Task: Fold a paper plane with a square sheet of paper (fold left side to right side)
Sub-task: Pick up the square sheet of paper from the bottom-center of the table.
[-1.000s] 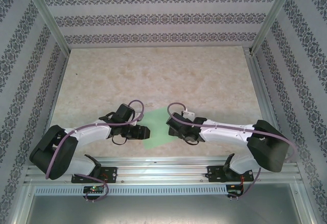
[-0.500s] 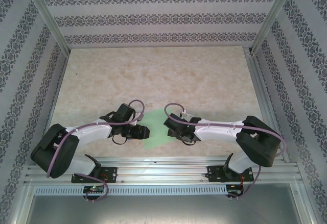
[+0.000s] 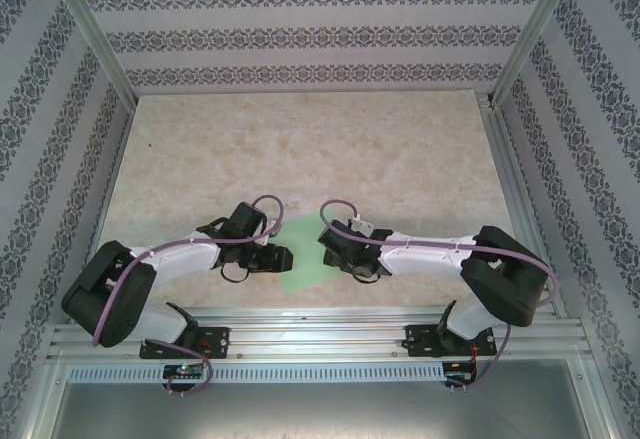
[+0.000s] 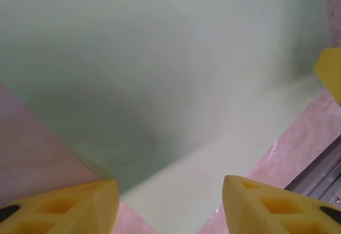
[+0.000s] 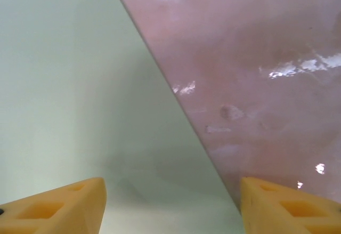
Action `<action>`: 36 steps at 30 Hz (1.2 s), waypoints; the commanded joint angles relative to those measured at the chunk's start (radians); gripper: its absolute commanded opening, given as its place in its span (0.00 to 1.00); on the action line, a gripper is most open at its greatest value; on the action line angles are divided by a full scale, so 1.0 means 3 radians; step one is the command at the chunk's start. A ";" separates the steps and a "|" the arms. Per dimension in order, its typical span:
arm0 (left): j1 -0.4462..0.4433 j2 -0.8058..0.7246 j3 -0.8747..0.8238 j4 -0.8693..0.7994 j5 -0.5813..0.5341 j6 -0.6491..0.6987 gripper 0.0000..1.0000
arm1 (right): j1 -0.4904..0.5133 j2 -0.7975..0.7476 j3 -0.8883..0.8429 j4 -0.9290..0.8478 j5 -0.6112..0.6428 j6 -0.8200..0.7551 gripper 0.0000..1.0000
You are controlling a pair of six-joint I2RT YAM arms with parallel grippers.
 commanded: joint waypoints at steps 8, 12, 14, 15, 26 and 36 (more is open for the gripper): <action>-0.0201 0.0259 -0.0047 0.0443 0.0012 0.0053 0.55 | 0.0122 0.0051 0.0154 0.0652 -0.0338 0.0010 0.60; -0.0200 0.0245 -0.0050 0.0443 0.0007 0.0054 0.55 | 0.0119 0.0003 0.0142 0.0590 -0.0281 -0.0004 0.52; -0.0202 0.0214 -0.0060 0.0452 0.0012 0.0047 0.55 | 0.0118 -0.0040 0.0109 0.0607 -0.0262 -0.0004 0.48; -0.0200 0.0182 -0.0061 0.0437 0.0007 0.0040 0.55 | 0.0118 -0.0069 0.0090 0.0613 -0.0254 -0.0006 0.46; 0.0157 -0.0996 0.0194 -0.0466 -0.0213 0.0207 0.66 | -0.0062 -0.0765 -0.0559 0.1367 -0.0409 -0.0010 0.26; 0.1030 -0.1651 0.0158 -0.0049 0.0796 -0.0572 0.83 | -0.0633 -0.2128 -0.1183 0.1870 -0.0762 -0.0015 0.24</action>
